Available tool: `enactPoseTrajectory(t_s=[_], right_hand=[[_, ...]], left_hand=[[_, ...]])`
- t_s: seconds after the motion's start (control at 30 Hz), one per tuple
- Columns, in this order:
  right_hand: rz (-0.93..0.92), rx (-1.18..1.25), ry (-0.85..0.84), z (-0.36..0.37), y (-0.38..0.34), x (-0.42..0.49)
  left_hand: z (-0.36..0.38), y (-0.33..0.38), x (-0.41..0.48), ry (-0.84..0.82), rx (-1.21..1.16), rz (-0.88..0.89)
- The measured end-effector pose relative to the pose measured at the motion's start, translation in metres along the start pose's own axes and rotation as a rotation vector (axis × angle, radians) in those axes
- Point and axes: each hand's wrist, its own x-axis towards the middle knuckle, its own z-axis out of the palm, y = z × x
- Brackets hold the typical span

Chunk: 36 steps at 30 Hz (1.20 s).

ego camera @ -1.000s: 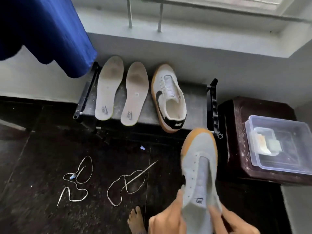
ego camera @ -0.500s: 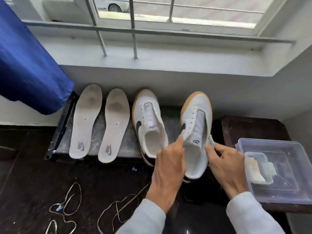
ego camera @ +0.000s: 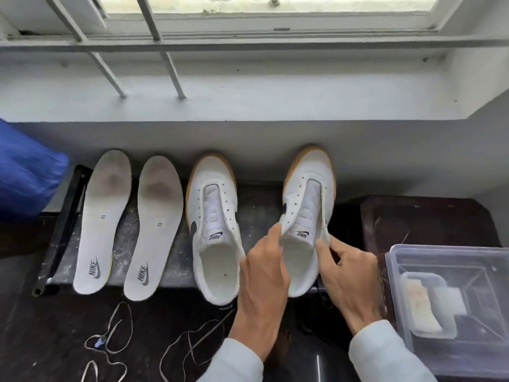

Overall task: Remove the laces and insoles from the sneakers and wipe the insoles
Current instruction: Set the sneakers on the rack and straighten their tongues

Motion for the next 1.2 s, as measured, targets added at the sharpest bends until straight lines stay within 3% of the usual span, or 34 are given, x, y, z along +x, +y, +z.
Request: enactPoseTrajectory(t_s=[0.17,0.3,0.4,0.53,0.73,0.83,0.97,1.2], right_hand=[[-0.037,-0.038,-0.007,-0.004,-0.007,-0.004],[-0.023,-0.157,-0.137,-0.016,-0.009,-0.007],[-0.098,-0.310,-0.029,-0.024,-0.021,-0.019],[-0.227,-0.176,0.015,-0.011,-0.050,-0.036],[-0.309,-0.005,-0.234,0.052,-0.085,-0.042],[-0.336,-0.149,-0.228,0.078,-0.086,-0.034],[-0.224,-0.345,-0.325,0.094,-0.085,-0.021],[-0.173,-0.421,-0.224,0.107,-0.076,-0.020]], left_hand=[[-0.002,0.001,-0.002,0.013,-0.045,-0.025],[-0.025,-0.002,-0.014,0.046,-0.126,-0.082],[-0.053,-0.015,-0.025,0.132,-0.129,-0.149],[-0.076,-0.048,-0.029,0.232,-0.108,-0.243],[-0.079,-0.081,-0.019,0.172,-0.263,-0.448],[-0.077,-0.091,-0.011,0.094,-0.229,-0.407],[-0.075,-0.095,-0.001,0.016,-0.181,-0.351],[-0.069,-0.094,0.003,0.008,-0.267,-0.407]])
